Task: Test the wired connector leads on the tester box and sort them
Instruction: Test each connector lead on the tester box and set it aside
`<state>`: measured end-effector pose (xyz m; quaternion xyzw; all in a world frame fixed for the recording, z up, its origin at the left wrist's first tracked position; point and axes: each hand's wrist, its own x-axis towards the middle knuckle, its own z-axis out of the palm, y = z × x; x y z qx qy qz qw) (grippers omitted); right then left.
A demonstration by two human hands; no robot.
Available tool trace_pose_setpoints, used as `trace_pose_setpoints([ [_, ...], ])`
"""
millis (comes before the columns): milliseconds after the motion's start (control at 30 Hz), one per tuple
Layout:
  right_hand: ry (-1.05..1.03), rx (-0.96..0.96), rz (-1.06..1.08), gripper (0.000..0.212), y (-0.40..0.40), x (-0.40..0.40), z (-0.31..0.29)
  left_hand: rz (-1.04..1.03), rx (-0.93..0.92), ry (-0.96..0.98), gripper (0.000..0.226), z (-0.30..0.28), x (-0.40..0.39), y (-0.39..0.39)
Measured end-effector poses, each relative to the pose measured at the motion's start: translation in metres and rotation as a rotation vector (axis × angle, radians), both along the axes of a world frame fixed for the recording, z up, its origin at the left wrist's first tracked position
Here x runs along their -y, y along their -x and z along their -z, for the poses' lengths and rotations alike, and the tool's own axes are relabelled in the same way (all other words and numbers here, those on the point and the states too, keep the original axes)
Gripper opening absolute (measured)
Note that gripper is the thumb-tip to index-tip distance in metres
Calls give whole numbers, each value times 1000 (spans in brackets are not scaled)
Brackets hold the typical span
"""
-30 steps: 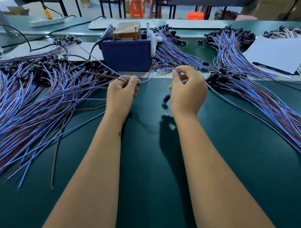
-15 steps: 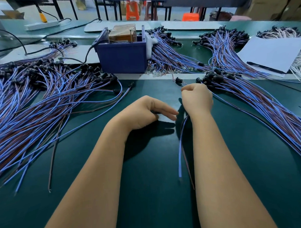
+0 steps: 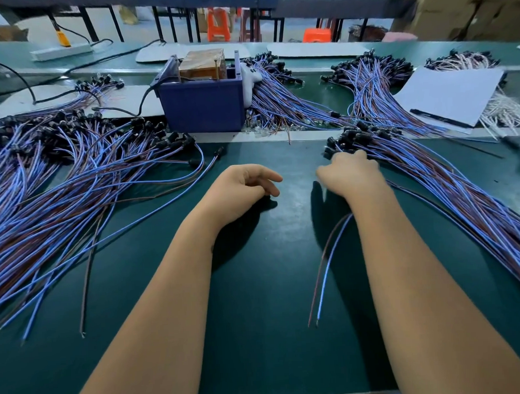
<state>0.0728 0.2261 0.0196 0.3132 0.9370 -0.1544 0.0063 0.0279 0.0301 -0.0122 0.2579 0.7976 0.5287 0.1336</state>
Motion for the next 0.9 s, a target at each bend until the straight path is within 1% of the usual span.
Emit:
trace_pose_setpoints([
  [100, 36, 71, 106, 49, -5, -22, -10, -54, -16, -31, 51, 0, -3, -2],
  [167, 65, 74, 162, 49, -6, -27, -13, -152, -69, -51, 48, 0, -5, -4],
  [200, 70, 70, 187, 48, -4, -26, -13, -220, -125, -31, 44, 0, -6, -5],
  [300, 56, 23, 265, 48, 6, -10, -8, -474, -348, 130, 30, 1, -1, -2],
  [367, -23, -53, 293, 49, 12, 8, -1, -624, -407, 273, 32, 2, 7, 3],
  [433, -98, -170, 247, 48, 18, 29, 7, -686, -337, 410, 41, 3, 13, 8],
  [500, -78, -254, 115, 47, 26, 54, 13, -684, -276, 496, 47, 3, 14, 10],
  [567, -12, -293, -61, 44, 33, 78, 20, -672, -289, 519, 46, 2, 14, 10],
  [633, -19, -294, -189, 41, 36, 96, 27, -662, -308, 510, 44, 2, 15, 9],
  [733, -76, -285, -240, 37, 36, 99, 34, -653, -299, 491, 39, 1, 18, 9],
  [900, 2, -331, -277, 40, 31, 93, 35, -646, -277, 496, 37, -1, 18, 12],
])
